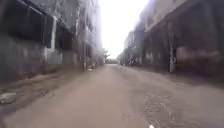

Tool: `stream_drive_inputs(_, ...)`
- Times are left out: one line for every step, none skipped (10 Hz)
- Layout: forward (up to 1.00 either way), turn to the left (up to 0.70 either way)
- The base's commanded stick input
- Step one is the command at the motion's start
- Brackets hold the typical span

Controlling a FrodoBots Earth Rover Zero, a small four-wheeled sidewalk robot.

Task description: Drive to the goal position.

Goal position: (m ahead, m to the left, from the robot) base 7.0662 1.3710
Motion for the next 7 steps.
stream_drive_inputs(1.00,0.00)
stream_drive_inputs(1.00,0.00)
stream_drive_inputs(1.00,0.00)
stream_drive_inputs(1.00,0.00)
stream_drive_inputs(1.00,0.00)
stream_drive_inputs(1.00,0.00)
stream_drive_inputs(1.00,0.00)
